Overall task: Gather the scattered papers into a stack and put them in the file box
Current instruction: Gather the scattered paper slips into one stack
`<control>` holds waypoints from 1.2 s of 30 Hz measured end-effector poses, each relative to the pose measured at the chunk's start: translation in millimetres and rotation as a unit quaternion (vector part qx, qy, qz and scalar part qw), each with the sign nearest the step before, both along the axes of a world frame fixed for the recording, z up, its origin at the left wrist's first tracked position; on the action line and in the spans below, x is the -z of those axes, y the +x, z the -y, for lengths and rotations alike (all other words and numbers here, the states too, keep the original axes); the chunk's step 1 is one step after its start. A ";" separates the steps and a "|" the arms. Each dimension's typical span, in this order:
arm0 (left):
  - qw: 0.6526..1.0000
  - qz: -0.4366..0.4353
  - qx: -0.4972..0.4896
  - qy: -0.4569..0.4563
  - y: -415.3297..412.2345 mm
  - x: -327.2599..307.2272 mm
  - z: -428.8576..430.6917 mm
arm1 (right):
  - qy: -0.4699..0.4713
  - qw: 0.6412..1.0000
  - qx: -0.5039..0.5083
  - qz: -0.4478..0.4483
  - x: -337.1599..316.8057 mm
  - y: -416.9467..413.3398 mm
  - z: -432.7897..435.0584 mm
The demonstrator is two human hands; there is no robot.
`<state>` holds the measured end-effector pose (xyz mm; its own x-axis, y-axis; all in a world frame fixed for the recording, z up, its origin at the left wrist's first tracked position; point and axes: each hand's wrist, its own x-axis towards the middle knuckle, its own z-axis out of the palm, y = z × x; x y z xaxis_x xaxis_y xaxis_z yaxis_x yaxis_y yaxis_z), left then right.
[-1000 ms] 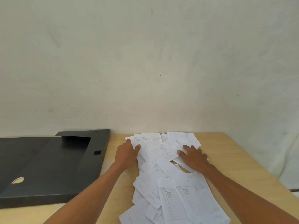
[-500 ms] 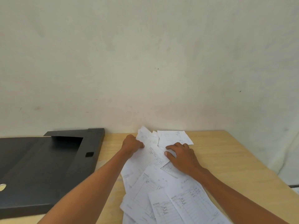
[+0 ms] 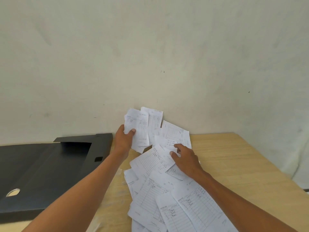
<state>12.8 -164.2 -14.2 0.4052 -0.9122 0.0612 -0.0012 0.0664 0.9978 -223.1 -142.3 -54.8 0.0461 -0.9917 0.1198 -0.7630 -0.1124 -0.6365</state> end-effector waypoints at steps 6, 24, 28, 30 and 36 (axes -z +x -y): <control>0.996 -0.045 -0.041 -0.073 5.1 -28.1 -14.8 | -0.070 0.990 -0.006 0.119 -32.5 10.3 -3.9; 0.960 -0.124 0.237 0.081 -42.4 6.4 -89.3 | 0.178 0.893 0.054 0.409 -55.8 15.9 -45.7; 0.963 0.034 0.233 0.130 -43.0 11.2 -78.5 | 0.197 0.901 0.063 0.382 -45.0 -9.0 -42.0; 0.969 0.129 0.175 0.118 -42.8 16.1 -60.8 | 0.181 0.911 0.080 0.361 -38.8 -27.6 -36.4; 0.911 0.381 0.097 0.129 -51.9 31.5 10.2 | 0.132 0.948 0.123 0.264 -20.4 -75.9 -21.2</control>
